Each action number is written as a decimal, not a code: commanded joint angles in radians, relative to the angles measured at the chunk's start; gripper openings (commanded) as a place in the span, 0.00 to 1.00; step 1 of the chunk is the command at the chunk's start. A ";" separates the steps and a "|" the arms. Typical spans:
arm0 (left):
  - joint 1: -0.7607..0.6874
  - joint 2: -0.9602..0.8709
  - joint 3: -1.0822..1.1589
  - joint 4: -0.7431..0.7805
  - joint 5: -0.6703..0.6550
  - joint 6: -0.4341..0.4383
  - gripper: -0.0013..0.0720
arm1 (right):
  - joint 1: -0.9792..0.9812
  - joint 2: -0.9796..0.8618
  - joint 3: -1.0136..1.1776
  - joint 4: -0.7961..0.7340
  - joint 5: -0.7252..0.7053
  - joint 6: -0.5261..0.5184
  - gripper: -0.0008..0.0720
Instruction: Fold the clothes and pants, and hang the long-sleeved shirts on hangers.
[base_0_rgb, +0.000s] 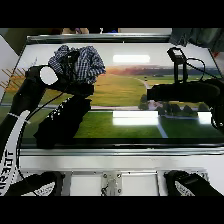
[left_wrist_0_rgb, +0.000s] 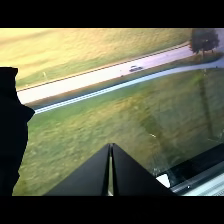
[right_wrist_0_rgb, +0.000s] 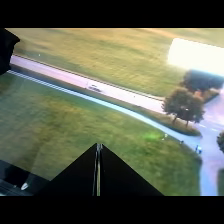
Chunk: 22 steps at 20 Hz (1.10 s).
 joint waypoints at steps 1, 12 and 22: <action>0.023 0.000 0.012 0.072 -0.044 0.048 0.56 | 0.001 0.000 0.000 0.000 0.000 0.000 0.04; 0.240 0.152 -0.437 0.548 0.010 -0.185 0.95 | 0.001 0.000 0.000 0.000 0.000 0.000 0.04; 0.253 -0.006 -0.546 0.392 0.138 -0.212 0.64 | 0.001 0.000 0.000 0.000 0.000 0.000 0.04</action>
